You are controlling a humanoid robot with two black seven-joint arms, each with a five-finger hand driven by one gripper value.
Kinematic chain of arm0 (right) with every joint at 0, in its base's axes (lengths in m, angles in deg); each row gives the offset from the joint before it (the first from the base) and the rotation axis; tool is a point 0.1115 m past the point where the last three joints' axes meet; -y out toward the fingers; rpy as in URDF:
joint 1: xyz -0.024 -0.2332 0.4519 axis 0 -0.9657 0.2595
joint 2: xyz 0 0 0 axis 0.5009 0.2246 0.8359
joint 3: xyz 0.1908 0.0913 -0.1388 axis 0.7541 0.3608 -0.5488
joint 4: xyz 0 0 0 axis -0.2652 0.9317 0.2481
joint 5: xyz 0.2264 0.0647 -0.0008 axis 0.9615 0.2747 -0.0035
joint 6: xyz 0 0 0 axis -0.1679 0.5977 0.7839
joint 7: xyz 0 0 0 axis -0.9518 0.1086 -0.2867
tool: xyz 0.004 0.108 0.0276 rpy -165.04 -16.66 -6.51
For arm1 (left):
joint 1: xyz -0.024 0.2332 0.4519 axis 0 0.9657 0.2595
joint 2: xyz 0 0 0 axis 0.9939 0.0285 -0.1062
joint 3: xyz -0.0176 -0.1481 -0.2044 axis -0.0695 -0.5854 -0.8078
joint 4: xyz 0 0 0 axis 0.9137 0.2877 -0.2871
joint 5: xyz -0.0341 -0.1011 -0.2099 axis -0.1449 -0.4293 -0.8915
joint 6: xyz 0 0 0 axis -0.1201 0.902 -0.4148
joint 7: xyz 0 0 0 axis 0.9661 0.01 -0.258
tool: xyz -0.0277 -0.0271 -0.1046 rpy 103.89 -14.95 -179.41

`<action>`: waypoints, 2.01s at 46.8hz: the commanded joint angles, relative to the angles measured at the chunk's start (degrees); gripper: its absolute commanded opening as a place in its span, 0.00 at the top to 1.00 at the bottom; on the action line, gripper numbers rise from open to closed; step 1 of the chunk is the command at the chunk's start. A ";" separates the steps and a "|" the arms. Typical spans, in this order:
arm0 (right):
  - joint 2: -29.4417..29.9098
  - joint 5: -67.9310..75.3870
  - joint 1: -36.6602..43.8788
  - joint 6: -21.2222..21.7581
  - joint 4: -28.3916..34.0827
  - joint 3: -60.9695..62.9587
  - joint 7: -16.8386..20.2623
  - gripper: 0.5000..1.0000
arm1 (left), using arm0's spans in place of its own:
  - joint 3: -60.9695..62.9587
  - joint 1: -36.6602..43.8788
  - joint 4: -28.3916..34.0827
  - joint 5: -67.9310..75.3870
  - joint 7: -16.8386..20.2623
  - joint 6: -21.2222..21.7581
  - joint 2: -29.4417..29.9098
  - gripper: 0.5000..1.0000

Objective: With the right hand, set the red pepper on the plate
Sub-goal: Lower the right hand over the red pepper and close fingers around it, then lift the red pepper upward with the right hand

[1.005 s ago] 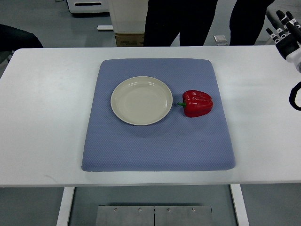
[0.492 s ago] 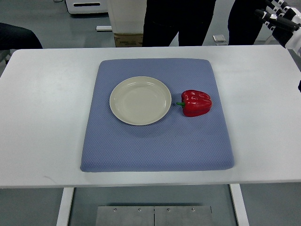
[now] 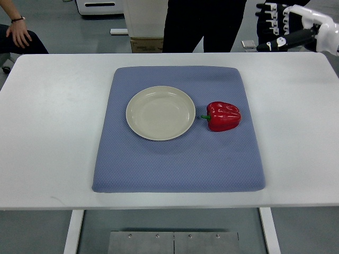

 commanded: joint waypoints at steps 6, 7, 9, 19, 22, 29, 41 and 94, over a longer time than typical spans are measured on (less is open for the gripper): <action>-0.19 -8.55 2.74 -0.09 1.81 -6.23 -0.02 0.00 | 0.00 0.00 0.00 0.00 0.01 -0.01 0.00 0.00; -0.19 -9.08 2.92 -0.09 1.81 -6.59 -0.02 0.00 | 0.00 0.00 0.00 0.00 0.01 -0.01 0.00 0.00; -0.10 -9.78 3.27 -0.09 1.81 -7.29 -0.02 0.00 | 0.00 0.00 0.00 0.00 0.01 -0.01 0.00 0.00; 1.22 -13.30 5.91 -0.09 1.81 -14.32 0.16 0.00 | 0.00 0.00 0.00 0.00 0.01 -0.01 0.00 0.00; 2.18 -13.48 6.00 -0.09 1.81 -15.38 0.16 0.00 | 0.00 0.00 0.00 0.00 0.01 -0.01 0.00 0.00; 4.99 -13.65 7.58 -0.18 1.81 -19.33 0.16 0.00 | 0.00 0.00 0.00 0.00 0.01 -0.01 0.00 0.00; 12.11 -14.01 8.28 -1.49 -0.82 -23.11 0.16 0.00 | 0.09 0.00 0.00 0.00 0.01 -0.01 0.00 0.00; 24.16 -16.47 3.71 -3.96 -9.97 -26.98 -0.37 0.95 | 0.00 0.00 0.00 0.00 0.01 -0.01 0.00 0.00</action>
